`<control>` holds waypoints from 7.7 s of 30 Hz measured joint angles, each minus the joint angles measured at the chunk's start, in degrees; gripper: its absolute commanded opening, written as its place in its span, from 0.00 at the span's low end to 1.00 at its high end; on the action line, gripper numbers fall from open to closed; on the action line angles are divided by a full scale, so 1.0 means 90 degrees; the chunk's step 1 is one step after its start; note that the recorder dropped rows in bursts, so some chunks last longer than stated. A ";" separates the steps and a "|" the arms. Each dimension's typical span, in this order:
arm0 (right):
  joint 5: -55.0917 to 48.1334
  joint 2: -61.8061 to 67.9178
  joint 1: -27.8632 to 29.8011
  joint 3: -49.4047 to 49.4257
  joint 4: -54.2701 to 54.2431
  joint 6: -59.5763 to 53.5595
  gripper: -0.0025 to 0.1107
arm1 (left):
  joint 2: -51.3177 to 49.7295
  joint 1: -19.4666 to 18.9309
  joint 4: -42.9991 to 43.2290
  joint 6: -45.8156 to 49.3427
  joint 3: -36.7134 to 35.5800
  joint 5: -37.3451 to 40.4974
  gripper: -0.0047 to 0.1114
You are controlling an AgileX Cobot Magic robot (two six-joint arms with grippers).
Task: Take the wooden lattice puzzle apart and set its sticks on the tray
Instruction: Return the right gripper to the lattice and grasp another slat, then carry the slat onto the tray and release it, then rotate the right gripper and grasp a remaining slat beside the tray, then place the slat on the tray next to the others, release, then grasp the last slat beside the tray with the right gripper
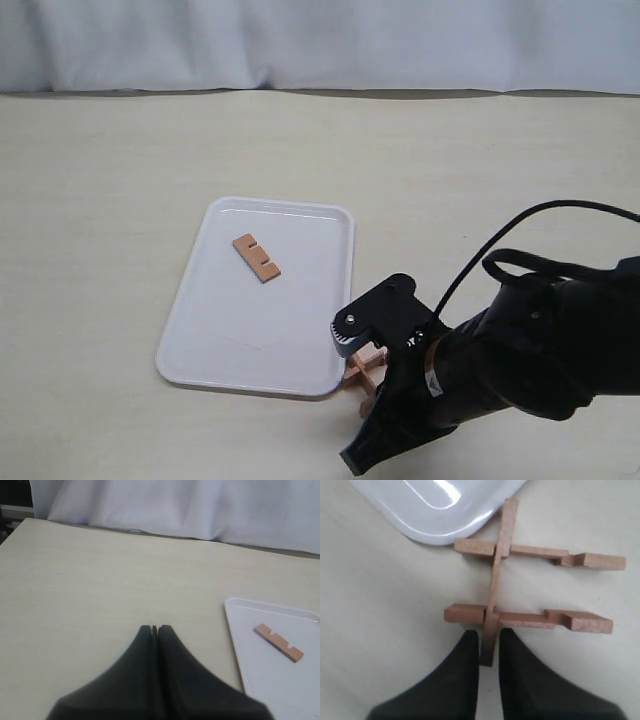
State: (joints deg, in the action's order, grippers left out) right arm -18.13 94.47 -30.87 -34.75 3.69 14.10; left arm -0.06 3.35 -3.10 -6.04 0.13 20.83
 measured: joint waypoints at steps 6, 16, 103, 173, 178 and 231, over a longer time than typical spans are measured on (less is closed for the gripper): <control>0.0069 0.0009 0.0005 0.0000 0.0099 0.0012 0.06 | 0.0000 0.0000 0.0000 0.0000 0.0000 0.0000 0.04; -0.0503 -0.0712 0.0005 -0.0325 0.0242 0.0012 0.06 | 0.0000 0.0000 0.0000 0.0000 0.0000 0.0000 0.04; -0.0420 0.0012 -0.0162 -0.0225 0.1643 -0.5565 0.48 | 0.0000 0.0000 0.0000 0.0000 0.0000 0.0000 0.04; -0.0267 -0.1384 -0.0162 -0.0623 0.1978 -0.4910 0.06 | 0.0000 0.0000 0.0000 0.0000 0.0000 0.0000 0.04; 0.1396 -0.1641 -0.0162 -0.0767 0.1968 -0.3901 0.06 | 0.0000 0.0000 0.0000 0.0000 0.0000 0.0000 0.04; -0.1001 0.0378 -0.0148 -0.1192 0.2440 -0.3843 0.53 | 0.0000 0.0000 0.0000 0.0014 0.0000 0.0000 0.04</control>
State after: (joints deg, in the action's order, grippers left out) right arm -27.14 97.87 -32.20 -45.48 25.66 -20.48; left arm -0.06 3.35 -3.10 -5.91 0.13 20.83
